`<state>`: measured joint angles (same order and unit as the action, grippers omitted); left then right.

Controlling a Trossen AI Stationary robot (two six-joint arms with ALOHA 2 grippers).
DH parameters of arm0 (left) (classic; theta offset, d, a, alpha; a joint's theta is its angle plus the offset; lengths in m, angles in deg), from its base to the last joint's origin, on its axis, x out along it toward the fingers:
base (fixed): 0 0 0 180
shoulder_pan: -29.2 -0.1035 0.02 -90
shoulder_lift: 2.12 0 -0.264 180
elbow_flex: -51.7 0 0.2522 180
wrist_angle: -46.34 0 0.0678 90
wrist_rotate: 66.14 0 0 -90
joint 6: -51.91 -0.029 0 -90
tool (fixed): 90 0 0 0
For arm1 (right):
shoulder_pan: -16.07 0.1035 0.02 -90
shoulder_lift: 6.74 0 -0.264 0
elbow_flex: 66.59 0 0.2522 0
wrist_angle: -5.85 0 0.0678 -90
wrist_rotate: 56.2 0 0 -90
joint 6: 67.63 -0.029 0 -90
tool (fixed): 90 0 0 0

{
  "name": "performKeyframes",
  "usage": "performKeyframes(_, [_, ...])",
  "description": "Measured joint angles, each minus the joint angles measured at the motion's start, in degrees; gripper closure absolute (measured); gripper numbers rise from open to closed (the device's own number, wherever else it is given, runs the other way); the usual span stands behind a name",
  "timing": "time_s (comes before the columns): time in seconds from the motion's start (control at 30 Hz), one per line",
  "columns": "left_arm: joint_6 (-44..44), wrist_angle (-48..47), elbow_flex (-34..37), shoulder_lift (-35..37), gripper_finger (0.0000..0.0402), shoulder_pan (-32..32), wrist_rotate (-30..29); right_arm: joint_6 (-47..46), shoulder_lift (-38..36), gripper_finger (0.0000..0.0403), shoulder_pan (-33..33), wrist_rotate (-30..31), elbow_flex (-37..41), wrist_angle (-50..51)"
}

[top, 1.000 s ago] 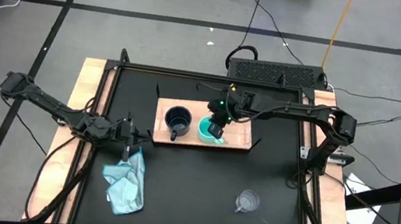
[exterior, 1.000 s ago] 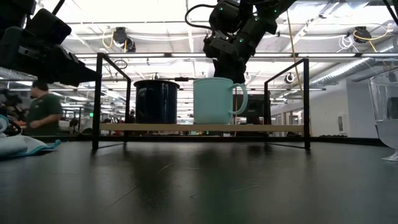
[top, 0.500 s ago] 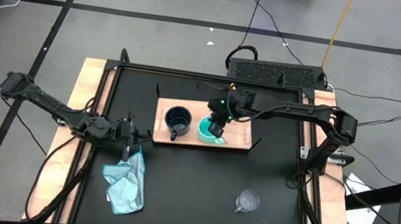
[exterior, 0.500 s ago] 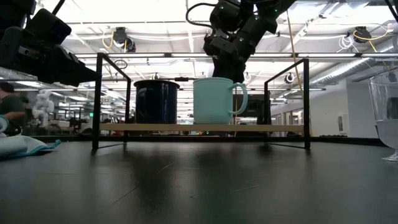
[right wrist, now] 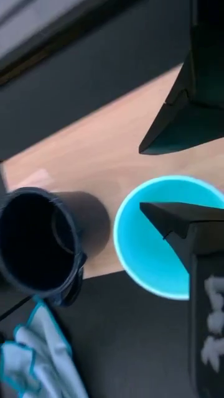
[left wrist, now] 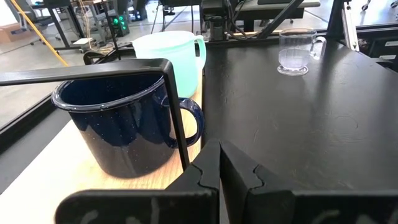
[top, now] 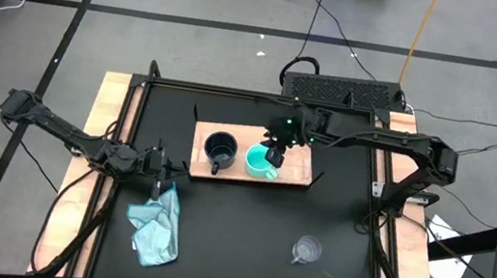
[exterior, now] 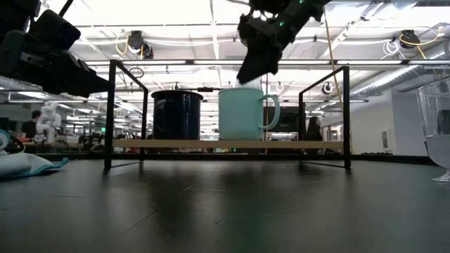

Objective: Stack small to large cups/mugs on shelf
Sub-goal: Put the transparent mug to the right of the light blue mug on the shelf

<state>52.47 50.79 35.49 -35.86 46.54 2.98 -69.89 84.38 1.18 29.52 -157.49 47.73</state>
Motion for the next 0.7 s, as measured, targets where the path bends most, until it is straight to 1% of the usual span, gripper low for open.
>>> performKeyframes(0.13, [0.2, 0.1, 0.0, 0.0, 0.0396, 0.0, 0.0, 4.7, -3.4, 0.0278, 0.0, -0.2, 0.0, 0.1])
performKeyframes(0.2, [0.3, 0.1, 0.0, 0.0, 0.0396, 0.0, 0.0, 7.8, -5.3, 0.0289, 0.3, -0.4, 0.0, 0.7])
performKeyframes(0.27, [0.6, 0.2, 0.0, 0.0, 0.0396, 0.0, 0.0, 9.7, -7.3, 0.0314, 0.4, -0.5, 0.0, 0.8])
performKeyframes(0.37, [0.4, 1.2, 0.0, 0.0, 0.0396, 0.0, 0.0, 12.0, -10.0, 0.0375, 1.0, -0.5, 0.0, 1.7])
performKeyframes(0.4, [-0.1, 1.8, 0.0, 0.0, 0.0396, 0.0, 0.0, 12.9, -10.9, 0.0388, 1.3, -0.5, 0.1, 2.1])
performKeyframes(0.53, [-2.6, 4.1, 0.0, 0.0, 0.0396, 0.0, 0.0, 13.5, -16.0, 0.0394, 2.4, -0.5, 3.0, 2.0])
performKeyframes(0.7, [-6.8, 7.6, 0.0, 1.3, 0.0396, 0.0, 1.0, 12.5, -23.9, 0.0401, 3.7, -0.7, 11.3, -2.9])
